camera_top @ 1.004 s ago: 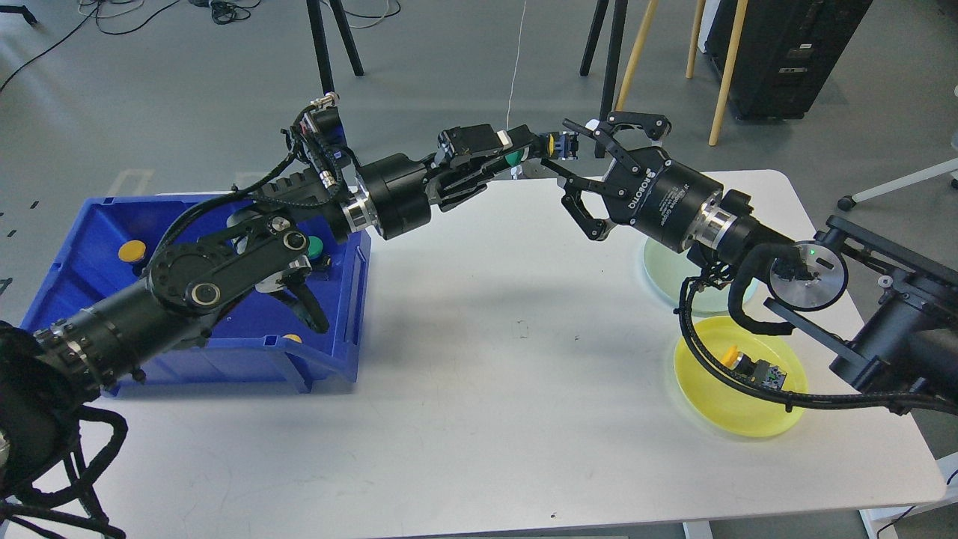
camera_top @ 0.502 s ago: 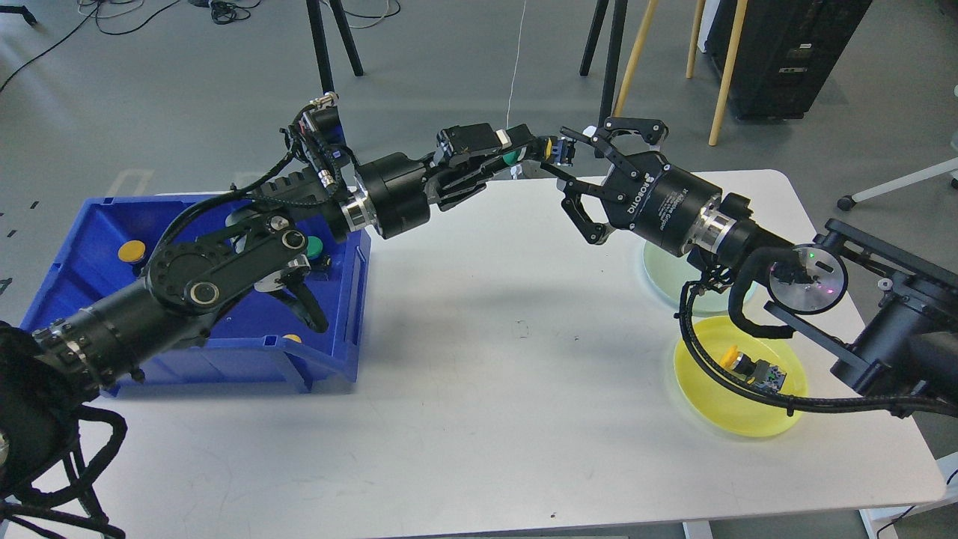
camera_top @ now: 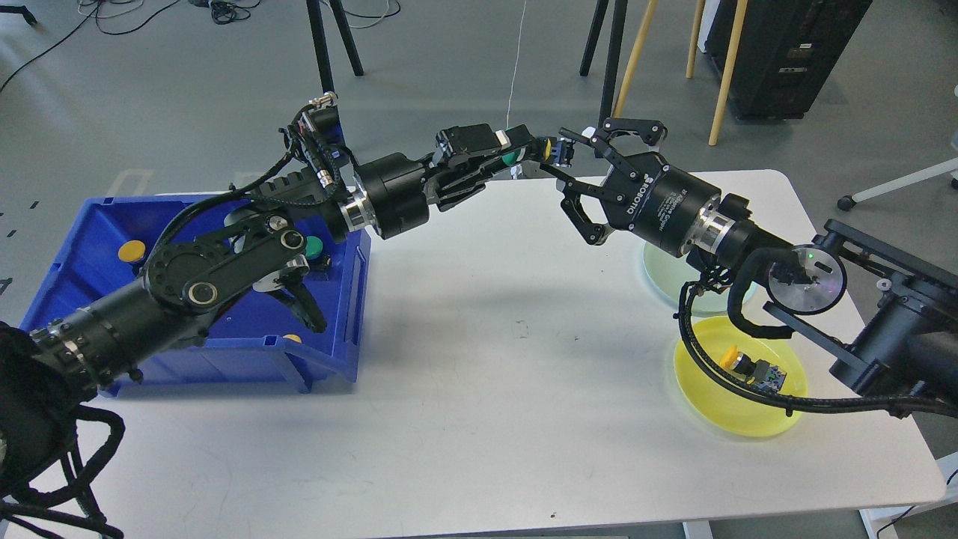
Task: Pass button and place on color plate
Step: 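Grip the green button with the right gripper and open the left gripper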
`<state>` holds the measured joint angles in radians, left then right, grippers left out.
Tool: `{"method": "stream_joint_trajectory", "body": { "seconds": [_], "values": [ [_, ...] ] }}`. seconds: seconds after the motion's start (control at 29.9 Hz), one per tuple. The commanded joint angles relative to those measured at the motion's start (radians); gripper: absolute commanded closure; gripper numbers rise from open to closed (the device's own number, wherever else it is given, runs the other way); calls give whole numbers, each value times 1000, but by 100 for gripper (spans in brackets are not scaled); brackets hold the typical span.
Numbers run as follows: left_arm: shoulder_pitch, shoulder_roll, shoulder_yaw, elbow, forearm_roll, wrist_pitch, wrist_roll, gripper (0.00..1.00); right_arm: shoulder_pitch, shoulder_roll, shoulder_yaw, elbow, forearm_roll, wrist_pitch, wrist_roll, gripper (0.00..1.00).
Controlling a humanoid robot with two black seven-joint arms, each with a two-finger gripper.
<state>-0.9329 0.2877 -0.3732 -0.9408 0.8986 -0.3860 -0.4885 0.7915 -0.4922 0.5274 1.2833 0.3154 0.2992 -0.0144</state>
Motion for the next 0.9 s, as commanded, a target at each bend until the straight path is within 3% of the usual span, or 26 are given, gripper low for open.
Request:
{"method": "stream_joint_trajectory", "body": {
  "seconds": [0.0, 0.64, 0.7, 0.87],
  "values": [
    [0, 1, 2, 0, 0, -1, 0, 92, 0, 0, 2, 1, 1, -2, 1, 71],
    [2, 1, 2, 0, 0, -1, 0, 92, 2, 0, 3, 1, 1, -2, 1, 38],
    [0, 1, 2, 0, 0, -1, 0, 92, 2, 0, 3, 1, 1, -2, 1, 30],
    [0, -1, 2, 0, 0, -2, 0, 91, 2, 1, 2, -5, 1, -2, -1, 22]
  ]
}}
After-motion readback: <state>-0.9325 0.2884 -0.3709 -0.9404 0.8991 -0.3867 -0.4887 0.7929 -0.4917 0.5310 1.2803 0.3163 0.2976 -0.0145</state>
